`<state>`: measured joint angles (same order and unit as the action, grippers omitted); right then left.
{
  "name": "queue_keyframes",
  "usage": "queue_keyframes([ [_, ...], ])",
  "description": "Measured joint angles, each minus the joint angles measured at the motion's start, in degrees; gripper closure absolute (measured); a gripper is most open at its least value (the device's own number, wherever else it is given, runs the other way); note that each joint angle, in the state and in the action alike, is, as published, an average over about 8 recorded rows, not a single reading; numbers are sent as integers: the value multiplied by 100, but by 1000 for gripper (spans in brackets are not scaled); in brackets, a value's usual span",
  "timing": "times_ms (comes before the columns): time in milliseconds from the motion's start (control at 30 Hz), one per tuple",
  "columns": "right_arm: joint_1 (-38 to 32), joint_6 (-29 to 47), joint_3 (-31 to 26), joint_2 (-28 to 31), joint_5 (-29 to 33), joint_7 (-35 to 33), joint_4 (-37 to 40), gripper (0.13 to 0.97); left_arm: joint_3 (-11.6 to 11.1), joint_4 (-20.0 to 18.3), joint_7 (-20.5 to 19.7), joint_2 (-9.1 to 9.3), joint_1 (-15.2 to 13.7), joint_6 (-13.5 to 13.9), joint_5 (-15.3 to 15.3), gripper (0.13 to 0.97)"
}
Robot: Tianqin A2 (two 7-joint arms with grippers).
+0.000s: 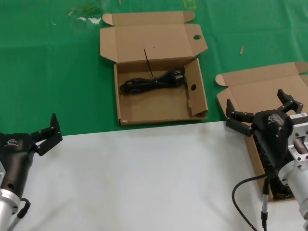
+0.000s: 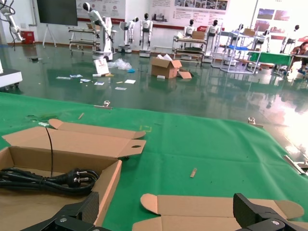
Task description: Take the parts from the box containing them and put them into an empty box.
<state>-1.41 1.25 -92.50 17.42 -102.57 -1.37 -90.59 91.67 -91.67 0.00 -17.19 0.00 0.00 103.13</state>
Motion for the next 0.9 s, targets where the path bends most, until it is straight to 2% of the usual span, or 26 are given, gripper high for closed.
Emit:
queue_keyframes([
  [900, 0, 0, 0, 0, 0, 0, 0, 129, 0, 0, 0, 0, 0, 0, 0, 132],
])
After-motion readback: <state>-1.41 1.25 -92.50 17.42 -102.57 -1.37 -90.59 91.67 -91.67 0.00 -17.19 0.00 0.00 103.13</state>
